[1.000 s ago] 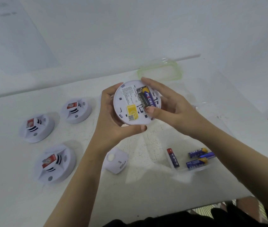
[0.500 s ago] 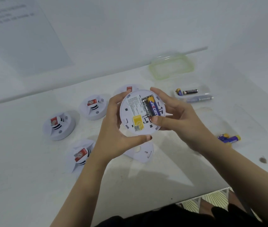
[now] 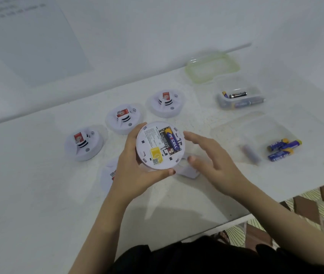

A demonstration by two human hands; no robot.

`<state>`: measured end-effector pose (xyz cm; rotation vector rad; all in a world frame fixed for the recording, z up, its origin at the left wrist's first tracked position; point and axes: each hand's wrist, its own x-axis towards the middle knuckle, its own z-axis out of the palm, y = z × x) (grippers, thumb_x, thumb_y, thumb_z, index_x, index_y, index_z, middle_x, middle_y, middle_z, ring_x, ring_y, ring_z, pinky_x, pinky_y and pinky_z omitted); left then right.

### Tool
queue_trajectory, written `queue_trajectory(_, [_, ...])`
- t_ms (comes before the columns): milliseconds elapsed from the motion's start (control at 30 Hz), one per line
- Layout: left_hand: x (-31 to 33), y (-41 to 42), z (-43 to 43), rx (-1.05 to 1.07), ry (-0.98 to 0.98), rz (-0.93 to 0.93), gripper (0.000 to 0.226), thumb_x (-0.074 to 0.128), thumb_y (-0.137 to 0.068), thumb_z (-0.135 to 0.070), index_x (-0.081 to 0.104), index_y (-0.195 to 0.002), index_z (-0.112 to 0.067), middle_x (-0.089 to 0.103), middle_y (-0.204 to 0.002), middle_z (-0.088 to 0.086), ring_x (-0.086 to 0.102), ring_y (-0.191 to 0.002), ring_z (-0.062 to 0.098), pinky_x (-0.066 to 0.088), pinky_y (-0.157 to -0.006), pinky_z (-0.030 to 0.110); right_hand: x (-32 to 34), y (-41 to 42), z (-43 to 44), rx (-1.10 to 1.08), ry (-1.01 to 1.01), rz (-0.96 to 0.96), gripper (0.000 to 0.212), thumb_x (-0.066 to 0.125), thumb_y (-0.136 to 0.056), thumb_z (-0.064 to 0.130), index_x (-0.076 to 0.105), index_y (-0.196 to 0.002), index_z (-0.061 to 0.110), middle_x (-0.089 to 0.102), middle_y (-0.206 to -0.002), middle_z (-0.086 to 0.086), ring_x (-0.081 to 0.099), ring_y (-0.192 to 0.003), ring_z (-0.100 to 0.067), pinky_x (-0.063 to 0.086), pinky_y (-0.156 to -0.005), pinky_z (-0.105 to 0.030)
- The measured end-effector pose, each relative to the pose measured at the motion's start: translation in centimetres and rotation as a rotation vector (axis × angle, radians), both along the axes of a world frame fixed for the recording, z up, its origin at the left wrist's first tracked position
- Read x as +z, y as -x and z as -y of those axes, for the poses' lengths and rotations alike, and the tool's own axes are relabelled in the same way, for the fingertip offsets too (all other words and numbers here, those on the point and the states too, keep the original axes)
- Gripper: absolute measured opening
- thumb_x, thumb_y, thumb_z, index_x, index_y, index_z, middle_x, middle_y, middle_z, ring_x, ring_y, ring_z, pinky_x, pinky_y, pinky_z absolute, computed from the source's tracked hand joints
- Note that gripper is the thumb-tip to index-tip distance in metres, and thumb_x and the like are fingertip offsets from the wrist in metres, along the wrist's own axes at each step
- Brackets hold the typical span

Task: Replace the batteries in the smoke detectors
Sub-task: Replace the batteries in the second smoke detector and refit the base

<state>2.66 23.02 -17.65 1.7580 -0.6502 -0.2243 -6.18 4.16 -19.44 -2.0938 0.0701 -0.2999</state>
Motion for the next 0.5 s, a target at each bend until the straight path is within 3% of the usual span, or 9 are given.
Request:
queue_trajectory(100, [0.0,-0.2,-0.9,-0.021,-0.028,0.022,0.097,0.087,-0.051,-0.035,0.037,-0.134,-0.033,0.053,-0.126,-0.03,0.051,-0.122,-0.001,0.047,-0.09,0.014,-1.8,0.4,-0.1,-0.033,0.558,-0.04,0.077,0.044,-0.078,0.062,0.039,-0.141,0.018,0.053,-0.131,0.003,0.044,-0.121,-0.019,0.029,-0.1,-0.033])
queue_trajectory(233, [0.0,-0.3,-1.4,-0.048,-0.021,0.01,0.097,0.086,-0.051,-0.034,0.036,-0.134,-0.032,0.052,-0.125,-0.03,0.051,-0.122,-0.001,0.05,-0.09,0.016,-2.4,0.6,-0.5,-0.076,0.595,-0.01,0.075,0.052,-0.078,0.056,0.04,-0.14,0.016,0.063,-0.106,0.0,0.055,-0.1,-0.022,0.03,-0.087,-0.028])
queue_trajectory(333, [-0.2,-0.2,-1.2,-0.062,0.002,0.0,0.095,0.087,-0.051,-0.033,0.038,-0.132,-0.036,0.053,-0.128,-0.025,0.051,-0.123,0.003,0.05,-0.09,0.017,-1.8,0.8,-0.4,-0.208,0.398,-0.034,0.077,0.062,-0.075,0.051,0.04,-0.14,0.018,0.061,-0.106,0.003,0.054,-0.095,-0.014,0.033,-0.084,-0.023])
queue_trajectory(433, [-0.5,-0.1,-1.1,-0.096,0.02,-0.028,0.096,0.087,-0.051,-0.03,0.039,-0.134,-0.032,0.052,-0.131,-0.017,0.051,-0.125,0.007,0.05,-0.092,0.021,-1.2,1.2,-0.2,-0.417,-0.022,-0.057,0.068,0.072,-0.077,0.04,0.044,-0.137,0.022,0.059,-0.106,0.009,0.056,-0.093,-0.008,0.044,-0.078,-0.016])
queue_trajectory(500, [-0.7,0.0,-0.9,-0.134,0.009,-0.057,0.097,0.087,-0.051,-0.028,0.039,-0.135,-0.028,0.052,-0.132,-0.016,0.051,-0.125,0.006,0.051,-0.092,0.022,-0.8,1.4,0.0,-0.461,-0.282,-0.029,0.06,0.074,-0.079,0.029,0.049,-0.133,0.021,0.062,-0.105,0.008,0.059,-0.093,-0.008,0.051,-0.081,-0.021])
